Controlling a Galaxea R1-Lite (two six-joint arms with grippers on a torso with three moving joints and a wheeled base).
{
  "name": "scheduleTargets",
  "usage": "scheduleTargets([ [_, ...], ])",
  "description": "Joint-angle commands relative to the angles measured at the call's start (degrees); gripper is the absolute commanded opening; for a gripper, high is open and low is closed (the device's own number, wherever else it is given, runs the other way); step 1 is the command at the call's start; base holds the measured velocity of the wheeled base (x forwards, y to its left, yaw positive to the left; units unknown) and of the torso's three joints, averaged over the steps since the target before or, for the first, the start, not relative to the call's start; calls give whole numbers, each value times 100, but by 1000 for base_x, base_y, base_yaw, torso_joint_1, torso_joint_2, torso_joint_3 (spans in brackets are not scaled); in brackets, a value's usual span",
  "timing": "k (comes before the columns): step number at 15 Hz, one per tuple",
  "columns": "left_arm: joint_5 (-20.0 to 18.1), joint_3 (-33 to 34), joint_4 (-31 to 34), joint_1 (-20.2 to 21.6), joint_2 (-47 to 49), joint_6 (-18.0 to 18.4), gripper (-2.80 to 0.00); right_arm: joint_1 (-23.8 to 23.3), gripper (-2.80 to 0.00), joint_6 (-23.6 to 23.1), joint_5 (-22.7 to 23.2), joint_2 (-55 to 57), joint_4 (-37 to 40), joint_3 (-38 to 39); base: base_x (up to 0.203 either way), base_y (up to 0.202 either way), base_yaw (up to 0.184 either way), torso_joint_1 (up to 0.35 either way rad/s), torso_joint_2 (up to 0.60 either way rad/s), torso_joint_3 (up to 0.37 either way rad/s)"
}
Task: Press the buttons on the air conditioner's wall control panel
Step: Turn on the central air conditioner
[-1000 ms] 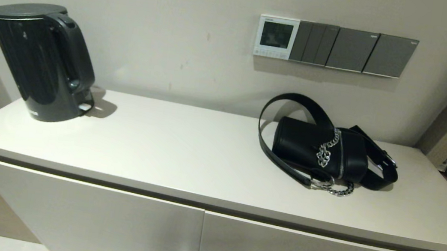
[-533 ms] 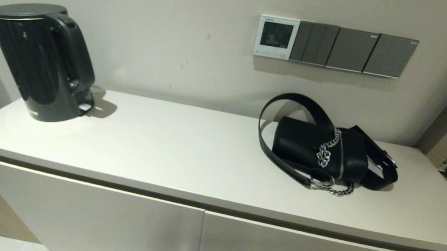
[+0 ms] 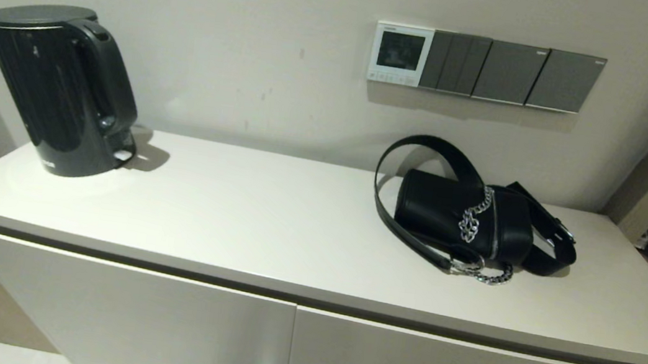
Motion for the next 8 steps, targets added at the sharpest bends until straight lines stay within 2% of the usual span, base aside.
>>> scheduleTargets([
  [1,1,0,10,-2,-2,-2,-280,-47,-280,-3,16,1330,-325,-660,0,0,0,0,0,0],
  [4,1,0,8,-2,-2,-2,-280,-61,-280,44,13,2847,-744,-1781,0,0,0,0,0,0],
  [8,1,0,8,-2,-2,-2,-280,81,-280,389,-53,4644,-920,-3209,0,0,0,0,0,0],
])
